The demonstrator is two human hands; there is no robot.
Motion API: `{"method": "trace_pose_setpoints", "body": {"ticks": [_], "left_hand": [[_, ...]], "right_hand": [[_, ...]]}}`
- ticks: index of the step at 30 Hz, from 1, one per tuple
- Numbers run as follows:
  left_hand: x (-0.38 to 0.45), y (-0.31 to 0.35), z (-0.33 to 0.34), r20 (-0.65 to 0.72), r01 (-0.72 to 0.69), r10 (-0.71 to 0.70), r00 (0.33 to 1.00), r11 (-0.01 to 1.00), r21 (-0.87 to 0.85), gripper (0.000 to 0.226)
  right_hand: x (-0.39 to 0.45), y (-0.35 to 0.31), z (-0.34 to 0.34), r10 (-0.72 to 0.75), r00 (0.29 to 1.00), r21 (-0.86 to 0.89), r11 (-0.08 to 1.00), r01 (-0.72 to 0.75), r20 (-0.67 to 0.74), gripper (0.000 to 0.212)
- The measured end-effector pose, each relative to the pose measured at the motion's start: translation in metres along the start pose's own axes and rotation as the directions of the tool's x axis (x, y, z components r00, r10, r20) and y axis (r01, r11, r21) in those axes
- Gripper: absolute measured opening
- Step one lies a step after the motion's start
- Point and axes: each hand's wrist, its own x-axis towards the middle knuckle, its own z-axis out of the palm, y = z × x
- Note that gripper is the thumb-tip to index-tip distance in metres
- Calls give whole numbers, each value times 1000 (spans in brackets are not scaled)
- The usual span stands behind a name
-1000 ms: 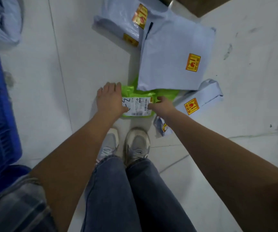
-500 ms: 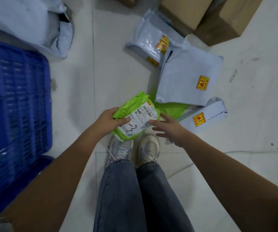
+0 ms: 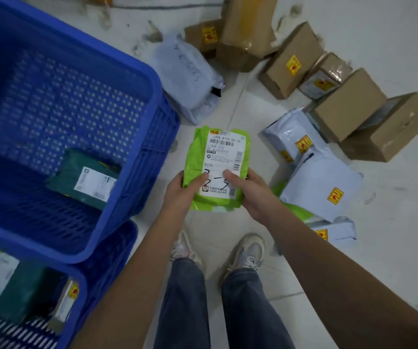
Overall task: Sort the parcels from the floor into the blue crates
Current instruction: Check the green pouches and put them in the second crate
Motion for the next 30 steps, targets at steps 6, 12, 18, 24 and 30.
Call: {"method": "trace_pose_setpoints", "body": {"ticks": [6, 12, 18, 24, 30], "left_hand": [[-8, 24, -53, -15, -54, 53, 998, 996, -70, 18], [-21, 31, -90, -70, -228, 221, 973, 965, -131, 11], [-21, 38, -142, -357, -382, 315, 879, 914, -136, 18], [3, 17, -207, -552, -349, 241, 798, 932, -99, 10], [35, -17, -228, -574, -77, -7, 819, 990, -122, 5]], "right_hand": [[-22, -17, 47, -33, 993, -237, 970, 59, 113, 23], [-38, -25, 104, -64, 988, -335, 936, 108, 140, 20], [-23, -25, 190, -168, 953, -602, 744, 290, 252, 21], [32, 2, 269, -26, 920, -792, 499, 351, 391, 30], [79, 41, 292, 111, 974, -923, 355, 147, 197, 33]]}}
